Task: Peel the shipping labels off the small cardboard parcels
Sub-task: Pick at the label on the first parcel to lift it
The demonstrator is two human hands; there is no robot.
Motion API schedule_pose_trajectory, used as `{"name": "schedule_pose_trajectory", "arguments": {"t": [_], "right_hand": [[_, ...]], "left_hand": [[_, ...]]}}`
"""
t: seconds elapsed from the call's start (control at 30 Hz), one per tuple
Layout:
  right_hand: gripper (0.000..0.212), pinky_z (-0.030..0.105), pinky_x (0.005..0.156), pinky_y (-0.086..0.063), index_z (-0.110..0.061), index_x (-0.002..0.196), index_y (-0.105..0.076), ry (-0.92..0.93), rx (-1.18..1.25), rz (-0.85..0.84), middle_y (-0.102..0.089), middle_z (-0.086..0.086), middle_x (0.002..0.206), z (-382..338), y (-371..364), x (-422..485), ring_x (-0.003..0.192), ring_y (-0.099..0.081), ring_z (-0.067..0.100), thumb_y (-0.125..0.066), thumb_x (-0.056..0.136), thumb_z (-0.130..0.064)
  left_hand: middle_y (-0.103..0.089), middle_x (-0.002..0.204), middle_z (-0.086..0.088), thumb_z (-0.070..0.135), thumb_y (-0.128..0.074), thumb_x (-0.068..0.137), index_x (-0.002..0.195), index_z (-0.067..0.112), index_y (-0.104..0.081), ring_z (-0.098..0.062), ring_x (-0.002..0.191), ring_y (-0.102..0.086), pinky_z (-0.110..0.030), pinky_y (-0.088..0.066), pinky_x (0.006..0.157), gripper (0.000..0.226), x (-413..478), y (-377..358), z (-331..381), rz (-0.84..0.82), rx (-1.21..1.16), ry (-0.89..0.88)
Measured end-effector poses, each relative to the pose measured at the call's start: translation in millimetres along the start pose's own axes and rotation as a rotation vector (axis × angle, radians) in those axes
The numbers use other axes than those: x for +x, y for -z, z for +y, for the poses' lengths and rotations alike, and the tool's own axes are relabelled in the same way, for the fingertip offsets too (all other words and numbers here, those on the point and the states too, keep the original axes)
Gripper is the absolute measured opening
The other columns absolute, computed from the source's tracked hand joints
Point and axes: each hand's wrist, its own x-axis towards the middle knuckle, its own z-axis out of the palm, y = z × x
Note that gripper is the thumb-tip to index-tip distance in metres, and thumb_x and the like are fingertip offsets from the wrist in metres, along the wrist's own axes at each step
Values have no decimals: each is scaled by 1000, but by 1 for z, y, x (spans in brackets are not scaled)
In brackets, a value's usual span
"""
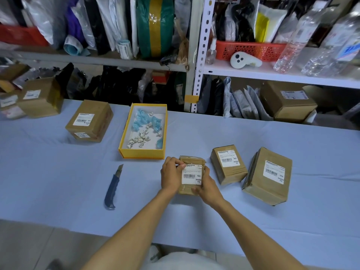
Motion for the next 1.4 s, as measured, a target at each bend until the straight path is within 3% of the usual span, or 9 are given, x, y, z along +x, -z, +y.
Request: {"name": "schedule_pose_trajectory", "arguments": {"t": [0.17,0.23,0.33,0.47,0.63,0.77,0.87,1.13,1.4], "right_hand": [[69,39,90,-53,-13,136,-22,-16,15,4,-60,6,123,1,0,1,110,-59,23,-59,79,0],[69,39,91,-53,-13,136,-22,-13,18,6,-59,5,124,2,0,1,112,-59,23,-60,79,-1],[72,36,94,-52,-15,138,-22,-16,33,7,-58,4,129,2,-1,1,115,-57,22,-61,80,-1],[73,35,94,-51,-15,140,-22,-29,45,8,-57,5,130,1,-1,0,116,-57,23,-61,79,0],[76,42,95,-51,-16,140,-22,-31,54,12,-59,5,129,-1,0,-1,115,-58,24,-61,76,-9],[71,44,90,-53,-16,138,-24,-35,50,16,-61,5,123,-1,0,-1,110,-61,24,-60,78,-2],[73,44,88,-54,-17,138,-24,-22,41,15,-62,5,121,-1,0,-3,107,-62,25,-61,76,-4],[73,32,85,-51,-15,137,-26,-11,39,21,-61,2,121,-1,-1,-6,108,-60,21,-60,73,-3],[71,35,90,-51,-16,137,-24,-23,5,16,-59,0,124,-1,-1,-4,112,-57,20,-60,78,1]], "left_hand": [[-57,96,1,11,-70,84,79,17,-66,-19,91,-63,-26,-49,83,8,-4,0,-8,-73,-157,35],[-60,101,-3,1,-70,81,79,22,-63,-21,95,-66,-22,-51,83,22,-7,2,-11,-81,-261,42],[-63,108,-5,-14,-66,76,96,16,-60,-20,99,-65,-9,-51,77,36,-10,7,-12,-125,-360,41],[-65,106,-2,-16,-67,73,103,13,-61,-20,104,-64,-8,-51,79,42,-7,15,-13,-175,-359,18],[-59,118,-6,-8,-69,78,113,16,-62,-17,108,-61,-7,-49,83,43,-7,14,-15,-207,-258,-16],[-56,115,-6,-1,-69,80,108,19,-63,-18,107,-62,-25,-51,93,35,-8,10,-11,-189,-139,-39],[-56,109,-3,4,-71,80,95,21,-63,-17,101,-63,-31,-52,92,24,-6,9,-4,-164,-70,-46],[-55,99,-3,6,-68,83,83,13,-65,-15,89,-62,-28,-51,85,8,2,7,3,-96,36,-60],[-54,99,-3,10,-65,87,84,10,-64,-16,89,-59,-22,-41,76,3,2,6,4,-102,108,-64]]}}
